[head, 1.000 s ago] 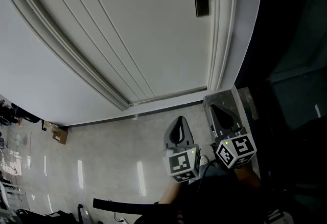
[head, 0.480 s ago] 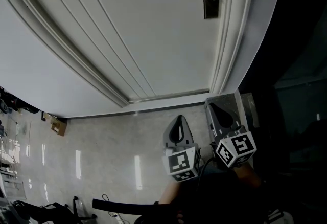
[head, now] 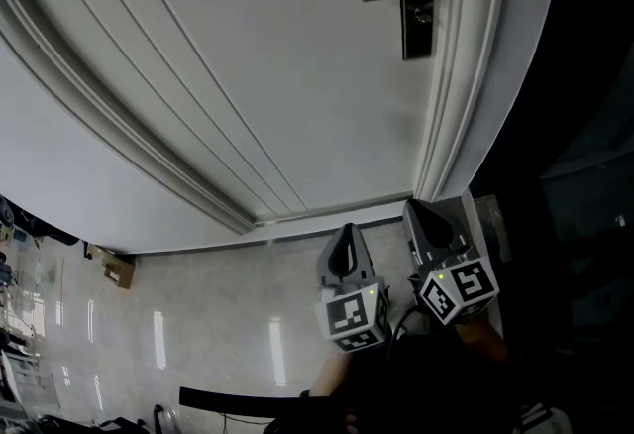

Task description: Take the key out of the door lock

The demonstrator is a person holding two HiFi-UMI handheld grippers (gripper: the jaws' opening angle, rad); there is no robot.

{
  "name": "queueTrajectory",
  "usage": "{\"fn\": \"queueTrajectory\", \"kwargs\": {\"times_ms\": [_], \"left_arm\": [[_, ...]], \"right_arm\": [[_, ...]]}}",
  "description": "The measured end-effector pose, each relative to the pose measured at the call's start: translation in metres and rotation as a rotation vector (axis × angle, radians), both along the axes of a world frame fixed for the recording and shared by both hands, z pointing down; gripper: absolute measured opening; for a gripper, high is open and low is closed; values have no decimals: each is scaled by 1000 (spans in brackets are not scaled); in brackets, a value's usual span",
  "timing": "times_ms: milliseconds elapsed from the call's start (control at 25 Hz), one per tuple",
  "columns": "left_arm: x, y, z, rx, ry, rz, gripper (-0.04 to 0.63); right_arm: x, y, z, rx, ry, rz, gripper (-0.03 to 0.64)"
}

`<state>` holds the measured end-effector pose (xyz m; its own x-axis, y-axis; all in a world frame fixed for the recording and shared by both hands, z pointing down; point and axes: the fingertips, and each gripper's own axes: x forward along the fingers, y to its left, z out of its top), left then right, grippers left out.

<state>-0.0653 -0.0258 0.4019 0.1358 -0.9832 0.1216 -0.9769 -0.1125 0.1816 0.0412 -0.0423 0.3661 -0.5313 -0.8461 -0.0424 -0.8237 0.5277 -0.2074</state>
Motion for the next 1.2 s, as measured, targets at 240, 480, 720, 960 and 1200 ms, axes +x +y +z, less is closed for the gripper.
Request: {"fn": "queueTrajectory", "kwargs": {"times_ms": [240, 480, 720, 960, 1200], "left_arm": [[-14, -67, -10, 23, -1, 52, 0], [-35, -120, -12, 25, -3, 84, 0], [-55, -156, -5, 9, 0, 113, 0], [-62, -172, 8, -24, 35, 132, 0], [-60, -181, 18, -40, 41, 138, 0]], "right_arm": [[-9, -61, -13, 40, -4, 63, 2], [-30, -108, -12, 32, -7, 84, 2], [-47, -143, -6, 10, -17, 118, 2], [-51, -156, 6, -13, 7, 147, 2], [-54, -166, 9, -26, 24, 136, 2]]}}
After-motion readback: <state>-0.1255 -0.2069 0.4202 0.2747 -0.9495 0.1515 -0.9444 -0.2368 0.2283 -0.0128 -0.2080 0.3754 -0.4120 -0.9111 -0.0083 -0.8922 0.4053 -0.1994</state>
